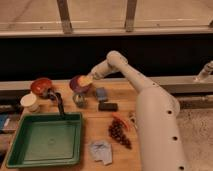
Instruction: Place apple in purple bowl
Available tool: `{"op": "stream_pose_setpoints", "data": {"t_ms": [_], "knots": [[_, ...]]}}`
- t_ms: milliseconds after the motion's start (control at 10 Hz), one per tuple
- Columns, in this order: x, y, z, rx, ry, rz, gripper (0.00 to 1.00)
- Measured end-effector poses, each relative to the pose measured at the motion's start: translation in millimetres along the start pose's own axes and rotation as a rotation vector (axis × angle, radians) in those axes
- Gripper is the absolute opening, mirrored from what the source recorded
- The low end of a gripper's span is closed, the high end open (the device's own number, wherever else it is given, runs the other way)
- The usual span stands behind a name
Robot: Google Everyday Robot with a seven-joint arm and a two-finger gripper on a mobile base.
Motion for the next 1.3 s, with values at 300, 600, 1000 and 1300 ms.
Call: {"op": "stream_pose_setpoints", "data": {"t_ms": [300,600,1000,1300], "knots": [[-6,0,19,-0.045,-0.023,-0.019,0.12],[-14,2,27,-0.065,-0.04,-0.04,0.18],[-15,2,27,-0.065,-0.039,-0.041,0.57],[-14,1,27,-0.064,-0.039,-0.04,0.8]]}}
